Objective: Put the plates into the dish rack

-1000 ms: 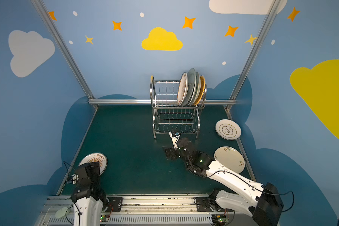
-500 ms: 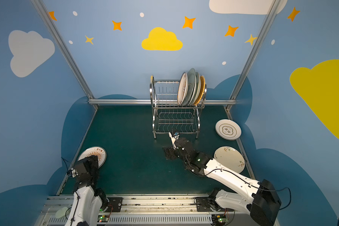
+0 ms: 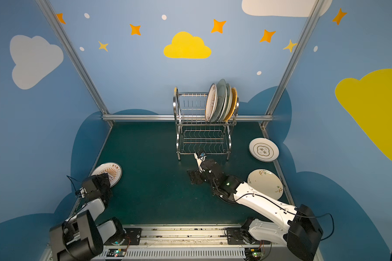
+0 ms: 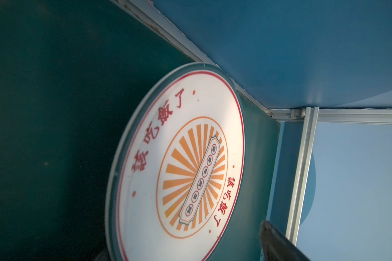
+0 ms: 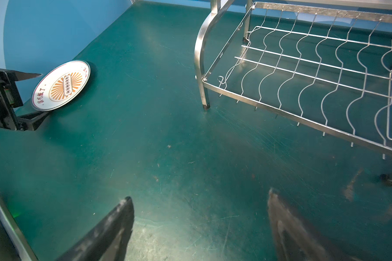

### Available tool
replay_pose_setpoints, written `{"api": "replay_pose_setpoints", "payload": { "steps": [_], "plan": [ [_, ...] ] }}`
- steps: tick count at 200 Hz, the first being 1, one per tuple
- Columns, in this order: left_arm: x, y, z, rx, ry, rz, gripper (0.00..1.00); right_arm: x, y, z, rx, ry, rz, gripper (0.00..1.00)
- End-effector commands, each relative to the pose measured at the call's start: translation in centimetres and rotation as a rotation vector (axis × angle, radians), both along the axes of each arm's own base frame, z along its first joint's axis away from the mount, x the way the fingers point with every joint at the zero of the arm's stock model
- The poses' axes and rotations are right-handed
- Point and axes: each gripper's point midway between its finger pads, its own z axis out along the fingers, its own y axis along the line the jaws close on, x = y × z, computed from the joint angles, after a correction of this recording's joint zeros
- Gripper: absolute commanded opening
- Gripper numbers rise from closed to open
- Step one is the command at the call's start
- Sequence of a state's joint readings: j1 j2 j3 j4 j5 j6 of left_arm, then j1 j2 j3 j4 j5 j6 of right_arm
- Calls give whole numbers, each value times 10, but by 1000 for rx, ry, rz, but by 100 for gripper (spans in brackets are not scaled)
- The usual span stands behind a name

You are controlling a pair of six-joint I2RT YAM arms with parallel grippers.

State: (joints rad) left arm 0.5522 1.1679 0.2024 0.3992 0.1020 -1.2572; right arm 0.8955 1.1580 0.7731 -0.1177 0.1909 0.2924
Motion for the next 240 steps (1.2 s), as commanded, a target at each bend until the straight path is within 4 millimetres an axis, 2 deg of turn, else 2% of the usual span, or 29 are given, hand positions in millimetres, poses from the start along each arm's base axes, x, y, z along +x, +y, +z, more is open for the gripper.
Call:
{"api": "replay_pose_setpoints", "payload": {
  "steps": [1,40,53,99,128,185,212,240],
  "plan": [
    [-53,-38,-80,-234,256,-6,84,1,3,-8,9,19,6,91],
    [-44,-42,-89,-324,217,-23,65,0,6,-11,13,35,17,91],
    [-43,-42,-90,-335,212,-18,62,1,5,-11,13,34,14,91],
    [-39,-40,-89,-353,212,-6,24,1,2,-7,26,29,11,91],
    [-37,-38,-81,-323,210,-29,7,2,2,-9,25,34,9,91],
    [-15,-46,-26,-226,69,-174,4,3,1,-10,26,36,1,91],
    [-4,-60,-2,-164,26,-276,4,3,1,-11,25,40,-1,91],
    [11,-84,12,-150,-31,-404,4,4,0,-12,26,44,-5,91]
  ]
}}
